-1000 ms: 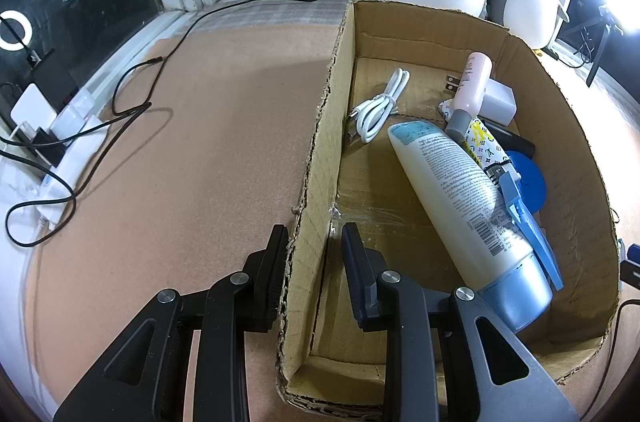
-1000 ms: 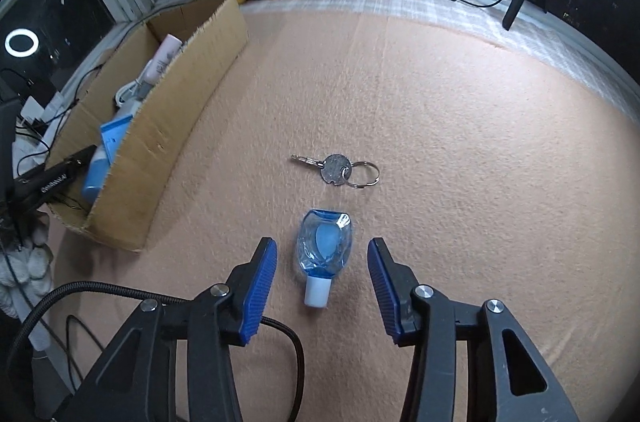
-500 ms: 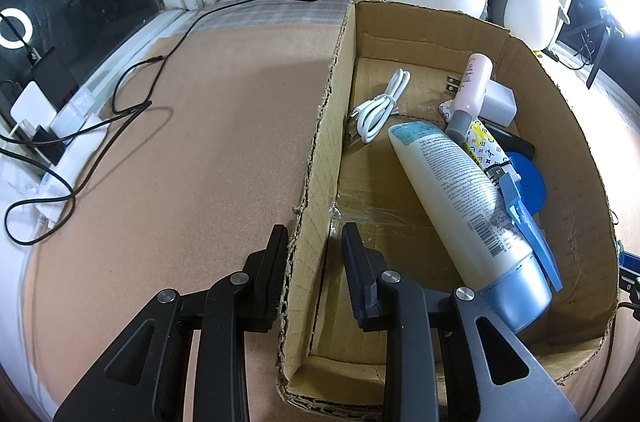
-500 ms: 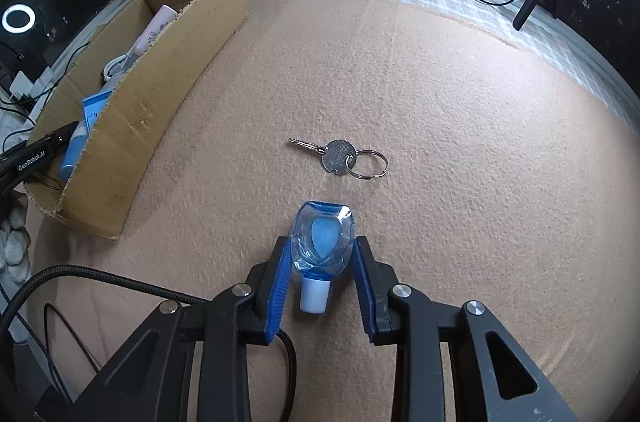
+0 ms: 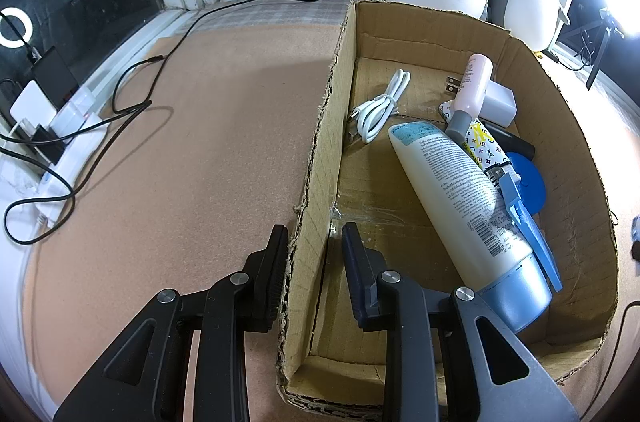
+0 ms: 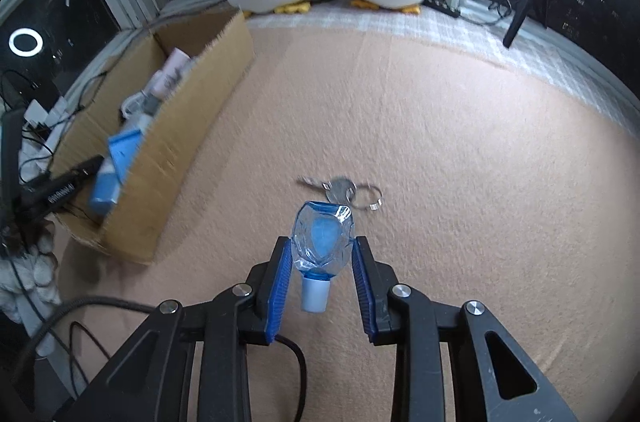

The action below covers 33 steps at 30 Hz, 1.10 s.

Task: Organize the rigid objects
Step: 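Carry the blue-capped bottle into the box and open the right tool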

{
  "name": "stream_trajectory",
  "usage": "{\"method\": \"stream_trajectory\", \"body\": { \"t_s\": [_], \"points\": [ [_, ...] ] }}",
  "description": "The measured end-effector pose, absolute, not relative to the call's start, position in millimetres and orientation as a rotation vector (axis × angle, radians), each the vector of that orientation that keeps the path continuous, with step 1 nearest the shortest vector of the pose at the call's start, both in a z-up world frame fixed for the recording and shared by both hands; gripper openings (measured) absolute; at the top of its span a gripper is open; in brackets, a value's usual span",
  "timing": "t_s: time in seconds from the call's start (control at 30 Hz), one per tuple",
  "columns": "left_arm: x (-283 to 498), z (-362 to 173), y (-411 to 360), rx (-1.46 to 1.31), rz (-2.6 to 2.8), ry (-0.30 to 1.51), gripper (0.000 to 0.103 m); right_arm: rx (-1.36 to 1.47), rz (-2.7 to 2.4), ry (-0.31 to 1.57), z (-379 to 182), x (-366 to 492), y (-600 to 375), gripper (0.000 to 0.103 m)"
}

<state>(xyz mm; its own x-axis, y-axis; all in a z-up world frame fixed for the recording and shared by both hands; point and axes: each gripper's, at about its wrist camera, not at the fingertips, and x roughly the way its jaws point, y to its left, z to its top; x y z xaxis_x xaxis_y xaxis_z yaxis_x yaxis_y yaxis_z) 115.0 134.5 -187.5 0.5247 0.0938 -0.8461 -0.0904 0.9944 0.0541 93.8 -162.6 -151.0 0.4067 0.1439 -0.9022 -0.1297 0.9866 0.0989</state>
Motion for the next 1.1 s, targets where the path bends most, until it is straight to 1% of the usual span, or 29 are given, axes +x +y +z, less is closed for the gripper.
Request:
{"method": "stream_trajectory", "body": {
  "t_s": [0.3, 0.6, 0.83, 1.1],
  "points": [
    [115, -188, 135, 0.001, 0.110, 1.012, 0.026, 0.010, 0.258, 1.057, -113, 108, -130, 0.027],
    [115, -188, 135, 0.001, 0.110, 1.012, 0.026, -0.025, 0.344, 1.009, -91, 125, -92, 0.027],
    [114, -188, 134, -0.003, 0.111, 1.011, 0.026, -0.043, 0.411, 0.998, -86, 138, -60, 0.027],
    [113, -188, 134, -0.010, 0.111, 1.010, 0.026, -0.055, 0.477, 1.024, -98, 152, -24, 0.027]
  ]
}}
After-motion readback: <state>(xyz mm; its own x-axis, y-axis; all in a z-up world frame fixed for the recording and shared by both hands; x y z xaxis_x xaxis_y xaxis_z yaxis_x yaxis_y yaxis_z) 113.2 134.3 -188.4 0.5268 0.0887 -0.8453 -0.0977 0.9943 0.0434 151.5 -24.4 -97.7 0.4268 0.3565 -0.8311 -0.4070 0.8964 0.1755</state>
